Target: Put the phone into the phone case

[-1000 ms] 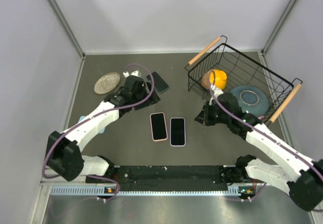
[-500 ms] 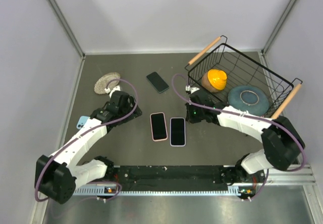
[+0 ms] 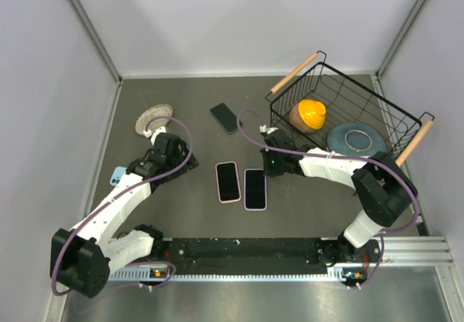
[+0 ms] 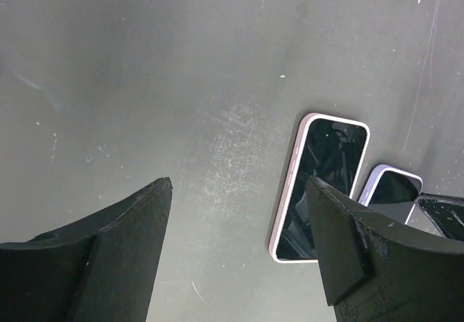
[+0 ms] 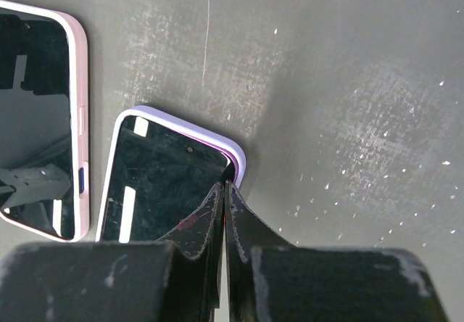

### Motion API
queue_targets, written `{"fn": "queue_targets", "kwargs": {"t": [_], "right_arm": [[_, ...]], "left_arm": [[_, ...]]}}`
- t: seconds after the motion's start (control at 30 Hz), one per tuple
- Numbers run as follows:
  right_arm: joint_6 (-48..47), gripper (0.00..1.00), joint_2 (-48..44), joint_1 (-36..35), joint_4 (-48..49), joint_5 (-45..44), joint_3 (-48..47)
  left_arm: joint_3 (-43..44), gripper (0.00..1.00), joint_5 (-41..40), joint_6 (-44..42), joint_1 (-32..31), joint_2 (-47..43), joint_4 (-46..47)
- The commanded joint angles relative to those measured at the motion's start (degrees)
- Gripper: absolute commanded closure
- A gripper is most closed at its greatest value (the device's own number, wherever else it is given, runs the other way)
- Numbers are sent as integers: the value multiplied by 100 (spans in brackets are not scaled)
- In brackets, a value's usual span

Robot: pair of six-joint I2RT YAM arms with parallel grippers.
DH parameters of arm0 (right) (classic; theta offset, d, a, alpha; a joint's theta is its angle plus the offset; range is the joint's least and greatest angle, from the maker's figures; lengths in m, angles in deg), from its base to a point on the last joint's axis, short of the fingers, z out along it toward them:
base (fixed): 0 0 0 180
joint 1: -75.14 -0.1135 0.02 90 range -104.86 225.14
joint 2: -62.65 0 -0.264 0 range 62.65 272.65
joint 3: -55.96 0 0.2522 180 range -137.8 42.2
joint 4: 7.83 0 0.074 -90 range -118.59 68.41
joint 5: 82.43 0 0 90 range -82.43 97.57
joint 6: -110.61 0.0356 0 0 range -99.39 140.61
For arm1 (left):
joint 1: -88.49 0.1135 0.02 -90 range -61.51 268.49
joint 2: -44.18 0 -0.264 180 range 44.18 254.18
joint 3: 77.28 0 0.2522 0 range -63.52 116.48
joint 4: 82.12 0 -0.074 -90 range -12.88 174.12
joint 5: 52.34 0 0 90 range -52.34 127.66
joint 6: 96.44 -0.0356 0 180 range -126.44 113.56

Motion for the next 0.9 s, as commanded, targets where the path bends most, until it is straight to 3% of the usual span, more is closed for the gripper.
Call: {"fn": "queue_targets", "kwargs": {"t": [0.0, 0.37, 0.6, 0.67, 0.77, 0.8, 0.87], "right_arm": [[39, 100, 133, -71, 319, -56, 90], [74, 100, 256, -97, 301, -478, 539], [39, 100, -233, -141, 302, -128, 548], [74, 93, -533, -141, 214, -57, 469], [82, 77, -1315, -141, -58, -47, 320], [56, 66, -1508, -141, -172, -82, 302], [21, 58, -2123, -150, -234, -100, 258]], "left_arm": [[14, 20, -6, 43, 84, -110, 70], [260, 20, 64, 25, 234, 417, 96], [1428, 14, 230, -54, 234, 1777, 448], [2041, 13, 406, -89, 234, 2365, 343], [2771, 12, 653, -133, 225, 3086, 299], [2939, 12, 662, -142, 225, 3246, 290], [3439, 12, 583, -151, 225, 3701, 229]]}}
